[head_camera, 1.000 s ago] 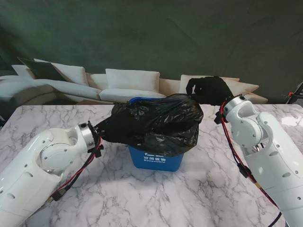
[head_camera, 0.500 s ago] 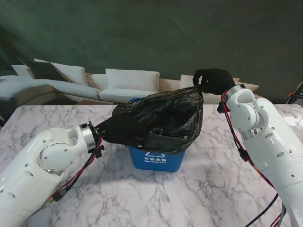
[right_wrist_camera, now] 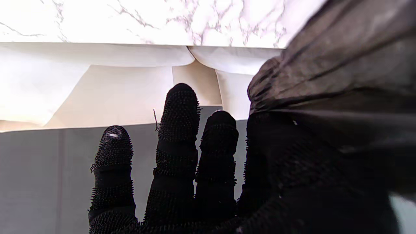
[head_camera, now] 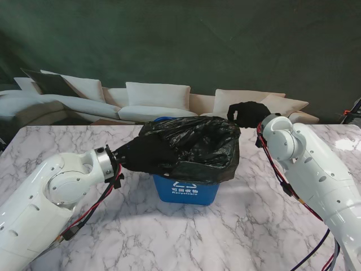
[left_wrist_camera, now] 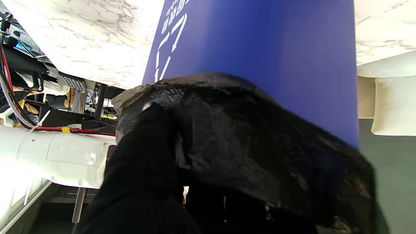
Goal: Fit the garbage bag over the bin
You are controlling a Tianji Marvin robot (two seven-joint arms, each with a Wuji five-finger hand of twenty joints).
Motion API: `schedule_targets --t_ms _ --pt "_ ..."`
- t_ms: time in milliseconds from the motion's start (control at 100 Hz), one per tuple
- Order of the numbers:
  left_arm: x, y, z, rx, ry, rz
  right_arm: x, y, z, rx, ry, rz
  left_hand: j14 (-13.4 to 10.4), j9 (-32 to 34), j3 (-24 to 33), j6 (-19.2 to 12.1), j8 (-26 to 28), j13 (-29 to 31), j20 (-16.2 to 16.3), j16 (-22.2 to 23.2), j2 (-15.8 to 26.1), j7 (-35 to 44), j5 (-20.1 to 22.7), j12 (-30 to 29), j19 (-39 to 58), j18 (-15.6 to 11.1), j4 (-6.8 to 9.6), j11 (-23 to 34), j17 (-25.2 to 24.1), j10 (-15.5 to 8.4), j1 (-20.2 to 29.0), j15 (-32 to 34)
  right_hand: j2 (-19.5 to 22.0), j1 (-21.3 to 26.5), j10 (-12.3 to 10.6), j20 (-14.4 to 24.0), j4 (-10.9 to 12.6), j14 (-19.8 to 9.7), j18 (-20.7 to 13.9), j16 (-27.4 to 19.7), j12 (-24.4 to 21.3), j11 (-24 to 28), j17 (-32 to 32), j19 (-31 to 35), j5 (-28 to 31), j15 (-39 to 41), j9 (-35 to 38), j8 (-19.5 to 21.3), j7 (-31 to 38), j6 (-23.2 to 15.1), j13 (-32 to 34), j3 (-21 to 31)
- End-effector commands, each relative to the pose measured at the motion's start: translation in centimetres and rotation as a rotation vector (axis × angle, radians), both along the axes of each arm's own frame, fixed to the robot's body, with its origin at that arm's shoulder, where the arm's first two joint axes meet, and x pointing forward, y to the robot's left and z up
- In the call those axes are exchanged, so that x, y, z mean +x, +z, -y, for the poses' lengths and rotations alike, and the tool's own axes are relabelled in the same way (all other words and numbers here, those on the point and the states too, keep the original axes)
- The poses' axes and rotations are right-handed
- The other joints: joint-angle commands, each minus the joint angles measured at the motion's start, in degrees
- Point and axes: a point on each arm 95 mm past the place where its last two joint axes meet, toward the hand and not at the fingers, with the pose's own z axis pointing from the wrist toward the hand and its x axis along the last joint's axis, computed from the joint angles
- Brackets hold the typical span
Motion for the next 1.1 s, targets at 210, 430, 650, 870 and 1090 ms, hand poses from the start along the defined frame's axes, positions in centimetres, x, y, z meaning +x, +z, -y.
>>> schedule_targets --t_ms 210,430,650,870,1090 --pt "-0.2 -0.3 -0.1 0.018 -0.008 -0.014 0.2 -1.4 0.3 0.039 -0.049 -0.045 -0.6 1.8 1.5 -3.0 -0.1 1.6 0.1 0.9 0.0 1.9 2.8 1.5 1.9 0.4 0.25 -1.1 -0.2 -1.0 2.5 1.3 17.1 -11.0 4.9 1.4 7.0 2.4 -2.9 -7.4 -20.6 -20.2 -5.3 -1.2 -12.7 -16.9 -19.2 -12.2 -24.3 9.9 -13.5 -12.7" --pt "-0.2 -0.3 -0.1 0.021 -0.009 -0.018 -0.9 -1.1 1.7 0.179 -0.128 -0.086 -0.6 2.0 1.5 -2.9 -0.1 1.7 0.0 0.9 0.0 1.9 2.8 1.7 1.9 0.5 0.24 -1.3 -0.2 -1.0 2.5 1.3 26.6 -14.3 10.1 2.5 8.8 4.8 -4.0 -14.4 -32.2 -28.1 -12.0 -7.2 -18.7 -27.6 -33.6 -14.0 -35.2 17.8 -25.8 -34.8" --pt "-0.2 -0.3 -0.1 0.020 -0.005 -0.017 -1.9 -0.7 2.9 0.268 -0.166 -0.110 -0.6 2.1 1.6 -2.8 -0.1 1.8 0.0 1.0 -0.1 1.9 2.8 1.8 1.9 0.5 0.23 -1.4 -0.1 -1.0 2.5 1.4 28.8 -6.4 10.4 4.2 10.6 5.6 -3.9 -15.6 -34.0 -29.4 -12.6 -10.3 -18.0 -31.0 -33.7 -14.4 -39.0 19.7 -26.4 -46.3" --pt "-0.2 -0.3 -0.1 0.025 -0.006 -0.021 -2.4 0.3 3.5 0.455 -0.235 -0.100 -0.6 2.2 1.6 -2.8 0.0 1.8 0.0 1.0 -0.1 1.9 2.8 1.9 1.9 0.5 0.24 -1.4 -0.1 -1.0 2.5 1.4 30.5 -7.1 9.8 4.2 10.6 5.7 -4.0 -15.3 -33.1 -28.6 -13.4 -10.8 -17.0 -31.1 -33.7 -14.5 -39.4 19.6 -26.9 -46.3" --pt "-0.2 -0.2 -0.1 0.025 -0.005 -0.020 -3.2 1.9 4.6 0.507 -0.257 0.071 -0.5 2.3 1.7 -2.8 0.0 1.8 0.0 1.0 -0.1 1.9 2.8 2.0 1.9 0.5 0.25 -1.5 -0.1 -1.0 2.5 1.4 31.7 -6.5 9.1 3.6 10.5 4.7 -5.3 -17.6 -33.3 -29.2 -14.4 -14.5 -17.1 -35.3 -36.9 -13.5 -37.6 16.7 -31.4 -47.2"
